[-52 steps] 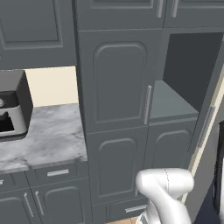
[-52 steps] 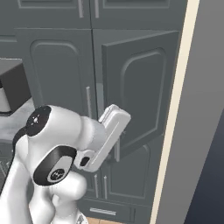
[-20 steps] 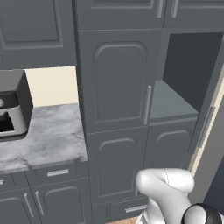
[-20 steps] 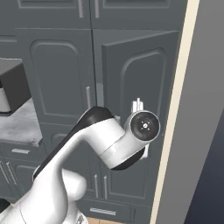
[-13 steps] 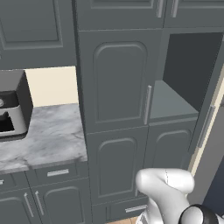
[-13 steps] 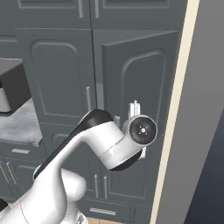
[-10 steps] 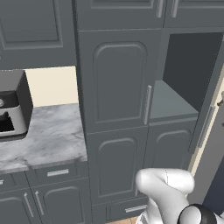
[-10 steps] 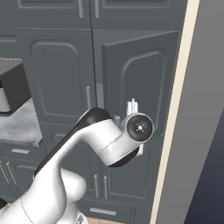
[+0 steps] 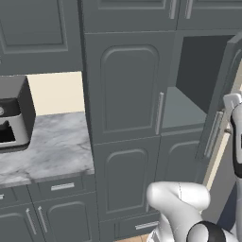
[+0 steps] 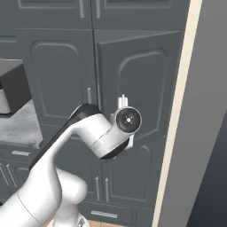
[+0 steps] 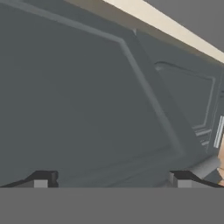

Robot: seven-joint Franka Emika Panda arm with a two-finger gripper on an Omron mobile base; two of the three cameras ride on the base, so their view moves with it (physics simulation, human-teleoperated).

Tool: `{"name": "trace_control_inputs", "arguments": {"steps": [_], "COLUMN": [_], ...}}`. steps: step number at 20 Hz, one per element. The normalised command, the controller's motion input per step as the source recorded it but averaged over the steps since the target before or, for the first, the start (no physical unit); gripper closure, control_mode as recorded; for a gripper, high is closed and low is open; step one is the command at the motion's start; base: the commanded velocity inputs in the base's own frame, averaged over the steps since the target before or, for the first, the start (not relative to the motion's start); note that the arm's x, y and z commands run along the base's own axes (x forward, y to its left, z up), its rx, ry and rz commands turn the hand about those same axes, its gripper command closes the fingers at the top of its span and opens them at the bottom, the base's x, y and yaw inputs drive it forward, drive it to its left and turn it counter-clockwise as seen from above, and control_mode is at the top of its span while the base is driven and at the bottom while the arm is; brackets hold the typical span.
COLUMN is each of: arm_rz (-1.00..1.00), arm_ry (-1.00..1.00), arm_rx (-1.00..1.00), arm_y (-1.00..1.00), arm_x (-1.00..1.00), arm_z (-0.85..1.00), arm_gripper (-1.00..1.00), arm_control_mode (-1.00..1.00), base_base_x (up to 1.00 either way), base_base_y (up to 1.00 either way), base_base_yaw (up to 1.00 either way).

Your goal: Close all open cabinet doors.

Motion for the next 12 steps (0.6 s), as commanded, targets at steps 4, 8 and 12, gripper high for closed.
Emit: {"name": "trace_control_inputs", "arguments": {"steps": [4, 8, 12], "arm_rz": [0.14, 0.13, 0.06], "arm_ry": [0.00, 0.00, 0.00], "arm_rx": [0.01, 0.00, 0.00], "arm_y": [0.10, 0.39, 0.50], "arm_x": [0.29, 0.39, 0.60], "arm_z": [0.00, -0.05, -0.14], "arm_gripper": [-1.00, -1.00, -1.00], "arm_control_mode": [-1.00, -1.00, -1.00], "base_base_x": [0.00, 0.00, 0.00], "base_base_y": [0.00, 0.00, 0.00], "base_base_yaw": [0.00, 0.00, 0.00]}}
